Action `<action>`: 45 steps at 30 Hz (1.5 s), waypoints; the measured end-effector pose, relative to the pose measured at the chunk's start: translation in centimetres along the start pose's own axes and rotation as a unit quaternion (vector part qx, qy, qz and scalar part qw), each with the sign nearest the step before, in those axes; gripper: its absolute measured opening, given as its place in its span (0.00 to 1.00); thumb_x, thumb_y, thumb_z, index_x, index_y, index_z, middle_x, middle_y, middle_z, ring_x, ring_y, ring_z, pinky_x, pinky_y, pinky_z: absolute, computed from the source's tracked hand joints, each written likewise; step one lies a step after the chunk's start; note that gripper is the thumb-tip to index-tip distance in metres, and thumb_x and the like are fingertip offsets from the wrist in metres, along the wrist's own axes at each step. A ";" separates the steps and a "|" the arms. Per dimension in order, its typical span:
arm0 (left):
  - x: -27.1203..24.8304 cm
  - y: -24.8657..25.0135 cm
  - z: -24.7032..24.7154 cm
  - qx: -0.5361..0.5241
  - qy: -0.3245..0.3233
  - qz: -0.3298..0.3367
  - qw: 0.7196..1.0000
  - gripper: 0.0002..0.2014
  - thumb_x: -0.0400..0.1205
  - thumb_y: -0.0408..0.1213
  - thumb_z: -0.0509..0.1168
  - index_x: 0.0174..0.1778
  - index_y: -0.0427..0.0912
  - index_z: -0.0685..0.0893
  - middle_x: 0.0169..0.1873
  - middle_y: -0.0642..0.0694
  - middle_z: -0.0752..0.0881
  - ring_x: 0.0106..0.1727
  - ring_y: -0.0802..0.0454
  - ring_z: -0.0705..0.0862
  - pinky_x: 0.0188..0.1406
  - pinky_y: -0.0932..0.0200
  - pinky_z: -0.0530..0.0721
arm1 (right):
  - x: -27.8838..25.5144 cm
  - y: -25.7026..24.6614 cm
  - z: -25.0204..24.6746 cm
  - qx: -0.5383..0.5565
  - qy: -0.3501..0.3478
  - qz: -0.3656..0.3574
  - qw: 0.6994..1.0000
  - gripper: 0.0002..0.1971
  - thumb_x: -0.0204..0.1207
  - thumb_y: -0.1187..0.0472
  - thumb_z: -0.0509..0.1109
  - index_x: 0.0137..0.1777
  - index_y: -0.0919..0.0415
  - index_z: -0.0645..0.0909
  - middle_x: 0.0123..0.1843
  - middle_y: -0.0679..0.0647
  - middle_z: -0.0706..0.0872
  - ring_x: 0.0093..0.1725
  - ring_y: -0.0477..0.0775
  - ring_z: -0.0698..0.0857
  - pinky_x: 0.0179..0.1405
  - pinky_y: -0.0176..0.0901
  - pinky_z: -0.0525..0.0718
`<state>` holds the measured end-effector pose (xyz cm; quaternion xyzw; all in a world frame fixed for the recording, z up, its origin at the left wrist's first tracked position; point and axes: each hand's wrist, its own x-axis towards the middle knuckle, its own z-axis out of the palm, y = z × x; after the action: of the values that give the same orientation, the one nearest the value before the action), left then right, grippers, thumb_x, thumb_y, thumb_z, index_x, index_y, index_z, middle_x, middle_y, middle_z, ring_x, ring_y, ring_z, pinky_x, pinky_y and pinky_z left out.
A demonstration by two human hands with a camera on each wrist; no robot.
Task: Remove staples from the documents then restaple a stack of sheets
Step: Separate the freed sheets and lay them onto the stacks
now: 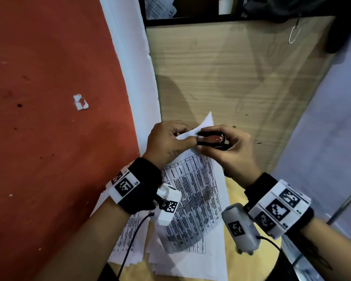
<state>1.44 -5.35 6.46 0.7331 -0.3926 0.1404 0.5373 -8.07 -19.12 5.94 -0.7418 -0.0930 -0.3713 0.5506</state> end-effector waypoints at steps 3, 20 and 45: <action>0.0 -0.2 0.2 0.013 -0.001 -0.008 1.000 0.07 0.65 0.52 0.67 0.29 0.55 0.86 0.23 0.61 0.81 0.27 0.65 0.75 0.31 0.58 0.71 | -0.3 0.5 0.4 -0.096 0.024 -0.079 0.992 0.14 0.60 0.60 0.81 0.46 0.54 0.88 0.42 0.48 0.88 0.42 0.50 0.88 0.44 0.56 0.87; 0.0 -3.9 -2.5 0.080 -0.077 -0.101 0.989 0.19 0.64 0.63 0.66 0.37 0.52 0.86 0.37 0.44 0.88 0.42 0.45 0.85 0.50 0.44 0.80 | -2.9 8.6 -2.4 -0.107 0.021 0.167 0.980 0.12 0.60 0.72 0.81 0.43 0.65 0.87 0.42 0.58 0.89 0.38 0.45 0.85 0.42 0.25 0.78; -2.4 -8.5 -10.1 -0.063 0.045 -0.266 0.961 0.24 0.66 0.57 0.74 0.11 0.45 0.79 0.11 0.59 0.76 0.15 0.67 0.74 0.19 0.73 0.72 | 2.2 8.0 -1.0 0.142 -0.238 0.310 0.909 0.22 0.49 0.67 0.83 0.47 0.55 0.90 0.47 0.58 0.90 0.39 0.45 0.85 0.26 0.27 0.71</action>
<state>8.22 5.75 3.03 0.7689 -0.1670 0.0006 0.6171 -2.61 -23.62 1.52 -0.7134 -0.0379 0.0227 0.6994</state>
